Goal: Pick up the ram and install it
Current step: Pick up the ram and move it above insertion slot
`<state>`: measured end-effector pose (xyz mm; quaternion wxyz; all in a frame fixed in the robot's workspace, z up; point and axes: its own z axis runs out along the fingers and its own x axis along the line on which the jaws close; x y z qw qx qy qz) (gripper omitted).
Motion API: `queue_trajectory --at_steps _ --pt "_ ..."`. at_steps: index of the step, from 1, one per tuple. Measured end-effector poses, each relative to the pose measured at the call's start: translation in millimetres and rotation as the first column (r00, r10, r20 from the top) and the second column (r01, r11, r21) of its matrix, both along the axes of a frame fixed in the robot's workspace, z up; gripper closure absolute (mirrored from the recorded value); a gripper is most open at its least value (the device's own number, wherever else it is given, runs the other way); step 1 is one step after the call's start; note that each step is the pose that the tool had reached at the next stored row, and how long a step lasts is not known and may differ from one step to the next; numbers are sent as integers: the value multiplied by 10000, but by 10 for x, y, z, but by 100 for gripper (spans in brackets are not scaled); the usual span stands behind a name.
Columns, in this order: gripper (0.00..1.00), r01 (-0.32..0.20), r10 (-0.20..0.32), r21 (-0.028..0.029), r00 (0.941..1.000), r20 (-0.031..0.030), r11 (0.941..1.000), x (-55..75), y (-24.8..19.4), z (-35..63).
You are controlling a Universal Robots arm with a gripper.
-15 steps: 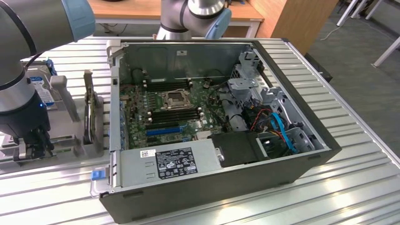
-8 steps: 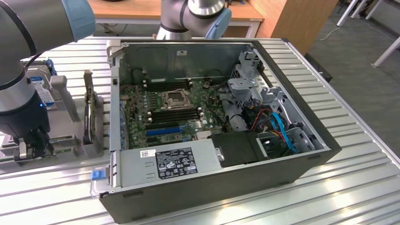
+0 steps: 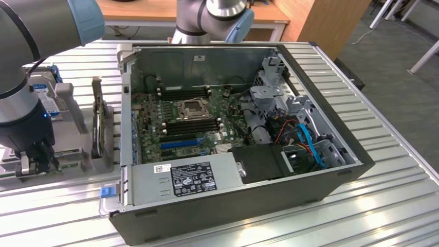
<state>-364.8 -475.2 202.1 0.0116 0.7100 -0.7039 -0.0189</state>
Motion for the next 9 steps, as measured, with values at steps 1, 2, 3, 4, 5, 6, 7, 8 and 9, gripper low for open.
queue_trajectory --at_steps 1,2,3,4,5,6,7,8,9 --pt "89 1 -1 0 10000 0 10000 0 0 0" --pt "89 0 0 -1 10000 0 10000 0 0 0" --pt "89 0 0 -1 10000 0 10000 0 0 0" --pt "89 0 0 -1 10000 0 10000 0 0 0" --pt "89 0 0 0 10000 0 10000 0 0 0" --pt "89 0 0 -1 10000 0 10000 0 0 0" --pt "89 0 0 -1 10000 0 10000 0 0 0" --pt "89 0 0 -1 10000 0 10000 0 0 0" --pt "89 1 -1 -1 10000 0 10000 0 0 0"
